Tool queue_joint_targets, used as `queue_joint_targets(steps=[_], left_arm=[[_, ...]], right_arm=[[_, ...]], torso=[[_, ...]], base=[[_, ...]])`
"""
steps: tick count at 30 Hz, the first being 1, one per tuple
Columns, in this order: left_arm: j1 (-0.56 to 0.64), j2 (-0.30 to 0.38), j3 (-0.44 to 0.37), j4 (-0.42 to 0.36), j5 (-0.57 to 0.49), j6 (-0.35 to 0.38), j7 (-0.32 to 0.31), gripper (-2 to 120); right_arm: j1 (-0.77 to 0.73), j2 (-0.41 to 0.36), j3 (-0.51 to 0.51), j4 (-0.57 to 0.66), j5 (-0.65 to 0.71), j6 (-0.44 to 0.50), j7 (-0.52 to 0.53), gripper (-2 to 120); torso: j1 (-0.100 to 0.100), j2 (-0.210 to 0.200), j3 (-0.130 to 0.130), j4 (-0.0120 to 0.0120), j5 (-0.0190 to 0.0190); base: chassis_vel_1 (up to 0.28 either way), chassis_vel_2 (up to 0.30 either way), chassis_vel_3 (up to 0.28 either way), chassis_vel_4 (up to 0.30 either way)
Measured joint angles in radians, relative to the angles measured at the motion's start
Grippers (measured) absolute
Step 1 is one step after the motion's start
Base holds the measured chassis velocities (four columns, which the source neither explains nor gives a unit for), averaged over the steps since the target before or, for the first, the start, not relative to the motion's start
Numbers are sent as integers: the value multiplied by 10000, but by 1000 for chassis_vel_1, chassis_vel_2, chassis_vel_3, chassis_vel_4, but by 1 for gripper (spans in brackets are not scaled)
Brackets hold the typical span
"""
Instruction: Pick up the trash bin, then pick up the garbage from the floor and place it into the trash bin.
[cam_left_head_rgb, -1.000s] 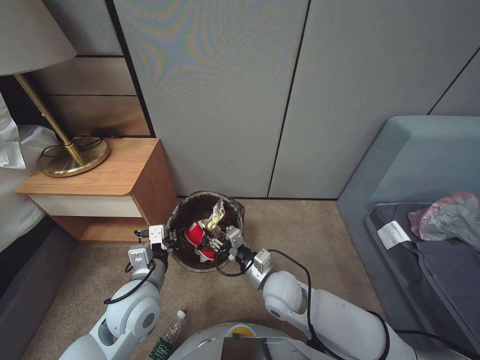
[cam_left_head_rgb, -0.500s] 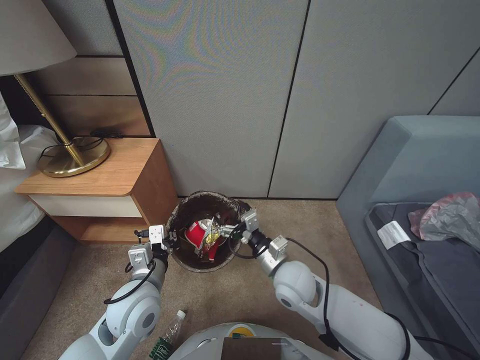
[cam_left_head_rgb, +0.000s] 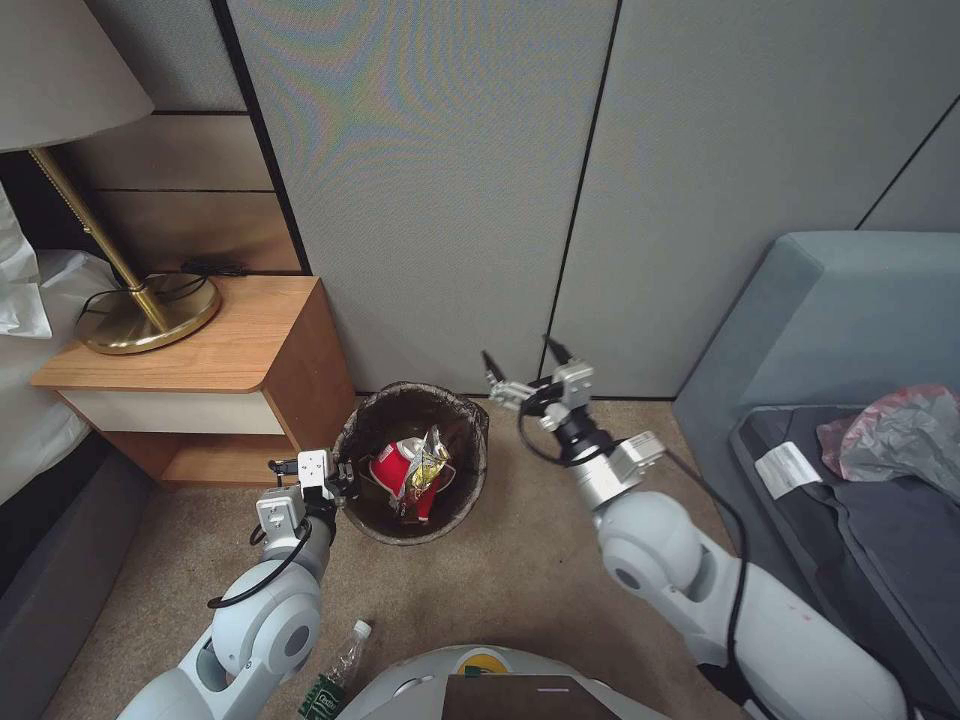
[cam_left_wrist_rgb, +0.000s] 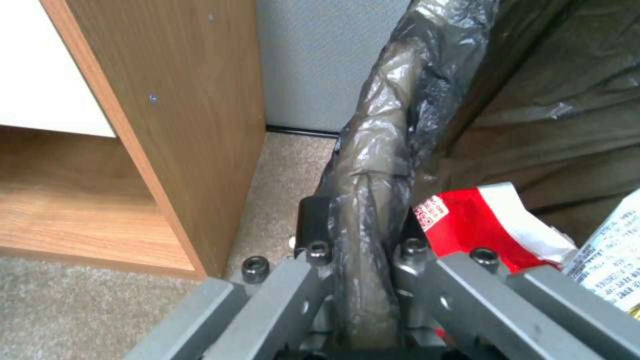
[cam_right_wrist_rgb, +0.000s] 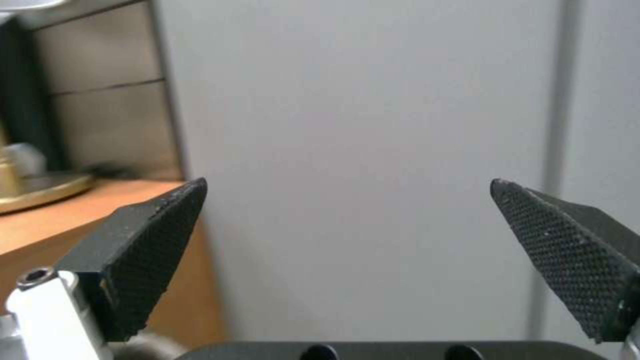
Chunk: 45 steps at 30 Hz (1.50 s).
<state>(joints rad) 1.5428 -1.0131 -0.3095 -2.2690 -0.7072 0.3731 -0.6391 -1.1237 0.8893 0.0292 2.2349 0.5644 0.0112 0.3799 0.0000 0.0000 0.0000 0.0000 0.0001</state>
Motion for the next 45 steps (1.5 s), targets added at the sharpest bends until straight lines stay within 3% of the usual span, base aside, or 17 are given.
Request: queue_joint_targets(steps=[1,3,6,10,14,22,45], left_arm=[[0,0,0,0,0,0,0,0],[0,0,0,0,0,0,0,0],[0,0,0,0,0,0,0,0],[0,0,0,-1,0,0,0,0],[105,-17,114,-17,247,-55,3,0],[900,-216,816,-296,1885,-649,85,0],[1004,-257,764,-388,1951,-805,168,0]], right_arm=[[-441,14,722,159,17,-157,85,100],[-441,14,722,159,17,-157,85,100],[-2115,280,2752,488,-119,-924,548,100],[-2848,461,3368,537,-382,-974,611,100],[-4012,1224,4045,521,-969,-763,724,100],[-4153,1843,4083,389,-1294,-711,932,100],[-3980,1898,3813,315,-1368,-760,1032,100]], torso=[[0,0,0,2,1],[0,0,0,2,1],[0,0,0,-3,0],[0,0,0,-2,2],[0,0,0,-3,1],[0,0,-1,2,3],[0,1,0,0,-1]], base=[[0,0,0,0],[0,0,0,0],[0,0,0,0],[0,0,0,0],[0,0,0,0],[0,0,0,0],[0,0,0,0]])
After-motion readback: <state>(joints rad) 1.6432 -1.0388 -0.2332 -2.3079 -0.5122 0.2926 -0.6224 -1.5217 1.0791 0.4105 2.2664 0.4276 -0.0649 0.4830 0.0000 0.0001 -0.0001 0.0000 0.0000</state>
